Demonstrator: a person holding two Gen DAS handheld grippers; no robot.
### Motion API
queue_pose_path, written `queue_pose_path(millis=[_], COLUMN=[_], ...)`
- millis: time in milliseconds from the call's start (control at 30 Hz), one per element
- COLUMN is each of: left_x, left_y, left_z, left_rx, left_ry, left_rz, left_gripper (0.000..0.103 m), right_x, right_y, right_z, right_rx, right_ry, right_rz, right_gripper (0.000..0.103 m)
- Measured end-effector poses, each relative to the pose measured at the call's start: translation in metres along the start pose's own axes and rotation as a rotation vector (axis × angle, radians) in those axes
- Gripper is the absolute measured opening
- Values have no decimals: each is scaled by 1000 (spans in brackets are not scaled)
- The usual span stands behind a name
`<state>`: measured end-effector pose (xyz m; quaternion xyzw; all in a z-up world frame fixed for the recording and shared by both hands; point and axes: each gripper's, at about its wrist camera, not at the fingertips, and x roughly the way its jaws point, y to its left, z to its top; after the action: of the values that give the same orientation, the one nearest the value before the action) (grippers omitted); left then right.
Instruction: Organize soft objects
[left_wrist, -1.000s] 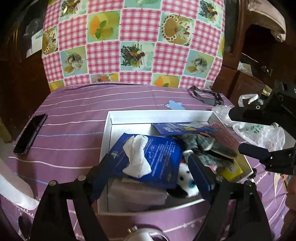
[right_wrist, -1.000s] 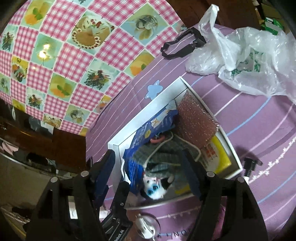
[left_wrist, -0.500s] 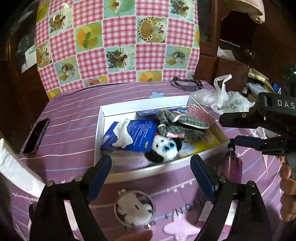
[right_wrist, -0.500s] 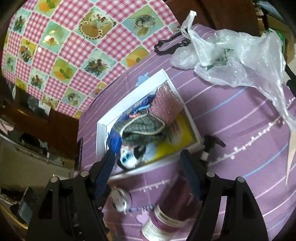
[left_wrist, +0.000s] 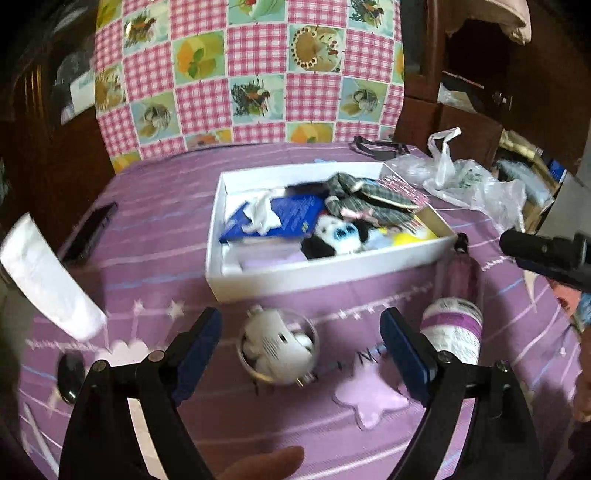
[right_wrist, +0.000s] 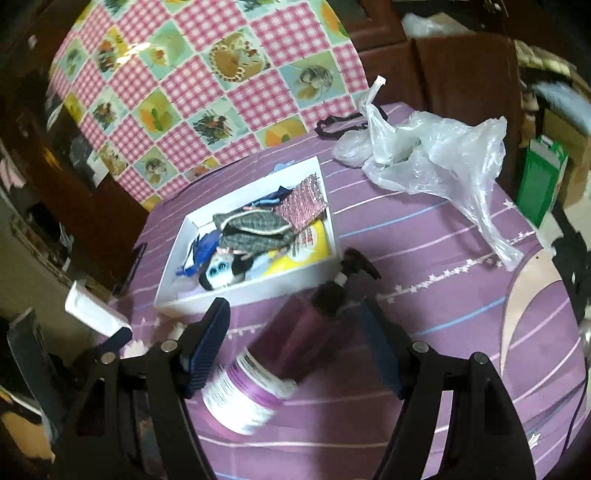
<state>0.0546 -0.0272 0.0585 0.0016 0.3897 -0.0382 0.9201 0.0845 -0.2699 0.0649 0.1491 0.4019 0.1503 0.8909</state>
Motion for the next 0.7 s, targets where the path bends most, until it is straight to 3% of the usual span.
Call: queue_pose_path(millis=[67,167,333,500,700], left_x=[-1,-10,-23,-37,-25], left_y=[0,-2,4,5,1], left_z=[-9,-26,-38,-47,-43], left_rx=[-8,-25,-72,-72,-50], left_ry=[-5,-87,-129,-238,-180], left_rz=[19,97,120,142,157], left_gripper=[88,88,88,88,88], right_x=[-4,-11,-18,-22,-26], right_y=[-2,-2,-1,-5,18], right_z=[-9,-23,-42,-53,-68], right_rx=[-27,-75,-160,-147,-243], right_ry=[-40,-107,-166,-198,-278], right_rz=[-13,-27,-46,-28,-41], right_gripper=[74,74,74,74,74])
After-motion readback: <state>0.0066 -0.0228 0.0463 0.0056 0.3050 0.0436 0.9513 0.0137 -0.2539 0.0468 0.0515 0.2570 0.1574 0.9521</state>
